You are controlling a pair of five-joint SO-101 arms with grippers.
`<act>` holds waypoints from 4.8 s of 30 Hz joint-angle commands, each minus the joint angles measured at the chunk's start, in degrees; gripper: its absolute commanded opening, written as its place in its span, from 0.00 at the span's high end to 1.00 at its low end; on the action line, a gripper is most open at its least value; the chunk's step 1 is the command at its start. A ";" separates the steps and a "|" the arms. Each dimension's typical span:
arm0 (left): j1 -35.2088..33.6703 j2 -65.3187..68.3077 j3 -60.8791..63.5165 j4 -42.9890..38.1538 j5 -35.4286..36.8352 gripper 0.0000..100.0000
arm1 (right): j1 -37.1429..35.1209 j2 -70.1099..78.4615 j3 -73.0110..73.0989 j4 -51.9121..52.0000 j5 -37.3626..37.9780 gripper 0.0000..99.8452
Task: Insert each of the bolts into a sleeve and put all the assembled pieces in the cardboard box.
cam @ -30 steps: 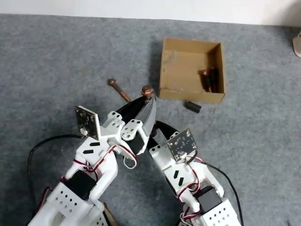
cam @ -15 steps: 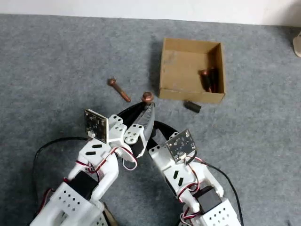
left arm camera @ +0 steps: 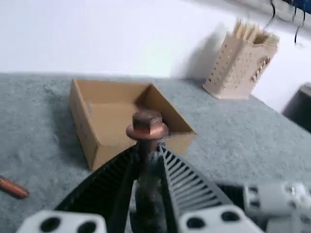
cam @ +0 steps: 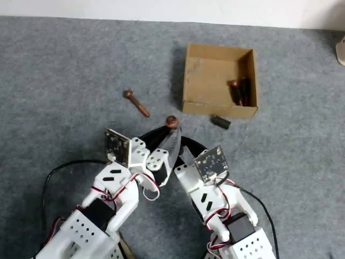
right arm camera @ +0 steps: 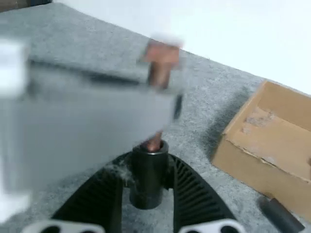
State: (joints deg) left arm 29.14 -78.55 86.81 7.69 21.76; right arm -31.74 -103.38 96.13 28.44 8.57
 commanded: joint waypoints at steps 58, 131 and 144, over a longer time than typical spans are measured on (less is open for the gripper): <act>-25.10 0.66 -0.57 27.60 -23.56 0.83 | 25.36 73.98 -60.44 4.97 -2.02 1.00; -25.36 51.74 -24.48 21.89 -26.37 0.86 | 23.52 113.71 -107.30 57.19 44.04 0.79; -25.19 51.74 -24.40 21.80 -27.78 0.87 | 23.69 113.80 -95.52 43.03 44.22 0.79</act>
State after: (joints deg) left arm 4.09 -26.95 64.92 30.55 -5.67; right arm -7.47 13.27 -0.13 74.15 52.09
